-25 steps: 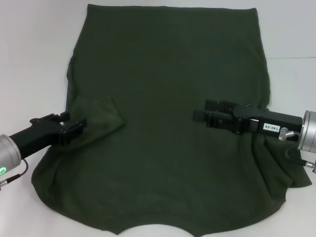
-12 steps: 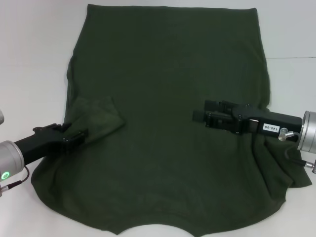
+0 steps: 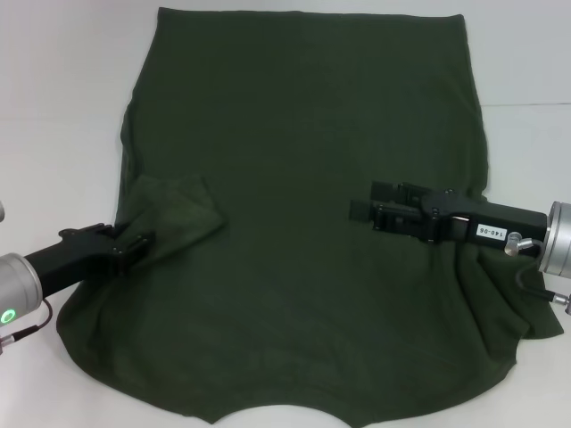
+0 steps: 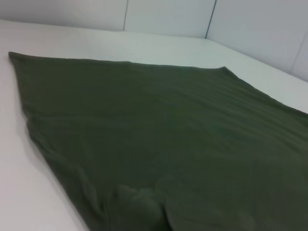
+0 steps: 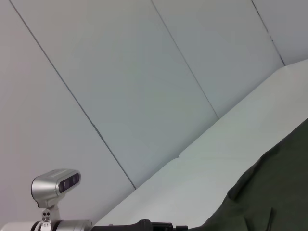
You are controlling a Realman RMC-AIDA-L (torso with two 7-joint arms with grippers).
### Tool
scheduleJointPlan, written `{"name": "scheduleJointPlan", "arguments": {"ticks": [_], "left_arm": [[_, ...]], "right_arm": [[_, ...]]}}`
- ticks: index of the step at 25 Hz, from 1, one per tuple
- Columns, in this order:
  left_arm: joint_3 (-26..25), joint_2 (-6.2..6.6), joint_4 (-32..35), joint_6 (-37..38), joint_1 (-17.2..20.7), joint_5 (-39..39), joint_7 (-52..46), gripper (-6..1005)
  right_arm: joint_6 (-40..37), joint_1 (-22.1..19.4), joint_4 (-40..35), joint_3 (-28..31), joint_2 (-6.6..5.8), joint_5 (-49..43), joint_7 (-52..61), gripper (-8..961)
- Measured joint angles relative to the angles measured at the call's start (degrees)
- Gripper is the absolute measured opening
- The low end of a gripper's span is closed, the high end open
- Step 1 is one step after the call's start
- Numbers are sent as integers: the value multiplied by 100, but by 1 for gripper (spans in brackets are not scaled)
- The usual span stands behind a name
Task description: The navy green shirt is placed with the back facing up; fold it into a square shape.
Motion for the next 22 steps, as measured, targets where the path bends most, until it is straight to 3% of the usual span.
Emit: {"name": "scheduleJointPlan", "arguments": {"ticks": [13, 16, 22], "left_arm": [[25, 1, 121, 152, 0, 107, -271, 239], [30, 9, 227, 435, 30, 113, -405, 25], [34, 9, 334, 1066, 51, 119, -632, 7]], "right_arm": [[0, -5, 12, -5, 0, 0, -14, 883], [1, -5, 12, -6, 0, 0, -13, 883], [1, -8, 12, -16, 0, 0, -35, 882]]}}
